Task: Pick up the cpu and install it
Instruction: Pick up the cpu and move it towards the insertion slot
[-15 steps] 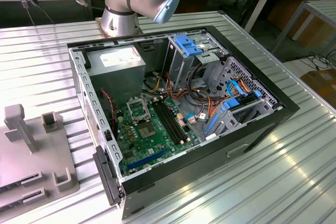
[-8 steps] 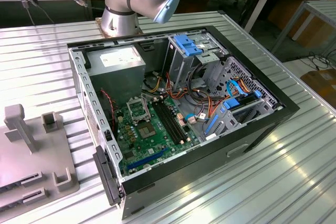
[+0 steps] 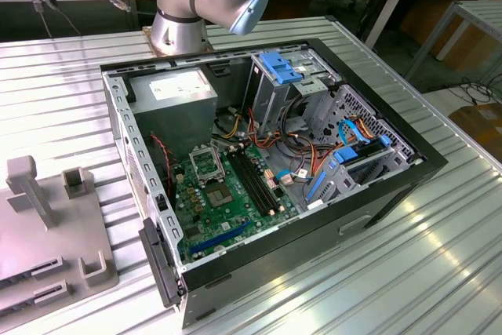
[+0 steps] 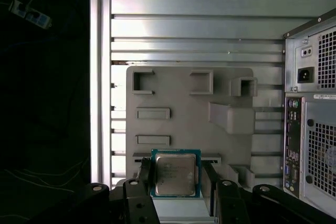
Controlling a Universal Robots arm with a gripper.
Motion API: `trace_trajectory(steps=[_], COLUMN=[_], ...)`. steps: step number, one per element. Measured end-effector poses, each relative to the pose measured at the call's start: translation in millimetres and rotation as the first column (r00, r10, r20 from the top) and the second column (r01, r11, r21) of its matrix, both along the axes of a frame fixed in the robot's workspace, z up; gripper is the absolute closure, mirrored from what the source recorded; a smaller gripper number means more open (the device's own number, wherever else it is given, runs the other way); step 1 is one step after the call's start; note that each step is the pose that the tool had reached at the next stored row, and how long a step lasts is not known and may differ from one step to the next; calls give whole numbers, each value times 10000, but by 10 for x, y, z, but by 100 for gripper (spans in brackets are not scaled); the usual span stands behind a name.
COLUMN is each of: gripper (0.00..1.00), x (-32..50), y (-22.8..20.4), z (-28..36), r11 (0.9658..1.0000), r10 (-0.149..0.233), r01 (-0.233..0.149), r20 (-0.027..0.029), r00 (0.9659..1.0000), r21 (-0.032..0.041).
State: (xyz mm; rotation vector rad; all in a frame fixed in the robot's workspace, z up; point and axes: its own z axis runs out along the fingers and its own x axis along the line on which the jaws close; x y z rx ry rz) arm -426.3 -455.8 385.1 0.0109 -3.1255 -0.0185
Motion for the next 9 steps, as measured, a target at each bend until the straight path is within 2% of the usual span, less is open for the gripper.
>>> trace_trajectory(steps=[9], gripper=[53], x=[32], y=[0], z=[0], r11=[10000], r10=[0], r01=[0], r20=[0], r00=[10000], r21=[1])
